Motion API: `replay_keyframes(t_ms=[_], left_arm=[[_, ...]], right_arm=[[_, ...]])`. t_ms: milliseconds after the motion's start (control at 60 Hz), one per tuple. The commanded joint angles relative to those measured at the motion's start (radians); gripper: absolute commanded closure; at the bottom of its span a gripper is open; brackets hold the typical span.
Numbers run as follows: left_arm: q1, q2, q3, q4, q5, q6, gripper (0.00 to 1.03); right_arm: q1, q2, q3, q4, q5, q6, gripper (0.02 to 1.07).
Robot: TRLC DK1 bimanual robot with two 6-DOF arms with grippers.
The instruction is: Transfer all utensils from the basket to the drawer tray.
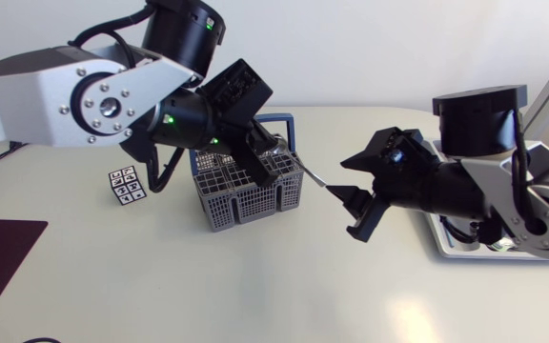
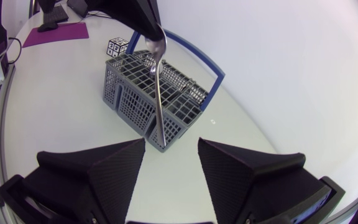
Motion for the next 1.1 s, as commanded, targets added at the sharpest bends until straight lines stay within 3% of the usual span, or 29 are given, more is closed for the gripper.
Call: replay_keyframes(t_ms=[0, 150, 400, 900, 1083], left_arm=[[-0.009, 0.026, 0.061, -0.013, 0.026, -0.127, 1.00], [-0.017, 0.049, 0.079, -0.030, 0.064, -0.241, 1.00], [-0.040, 0.059, 0.076, -0.058, 0.081, -0.327, 1.00], [-0.036, 0.076, 0.068, -0.073, 0.098, -0.353, 1.00], [-0.034, 0.071, 0.079, -0.073, 0.113, -0.368, 0.97]], right_arm=[[0.069, -0.008, -0.046, 0.064, 0.081, 0.014, 0.44], [0.166, 0.011, -0.057, 0.138, 0.185, -0.004, 0.44], [0.247, 0.075, -0.072, 0.299, 0.365, -0.091, 0.45], [0.261, 0.127, -0.068, 0.342, 0.412, -0.147, 1.02], [0.261, 0.134, -0.065, 0.324, 0.408, -0.145, 1.02]])
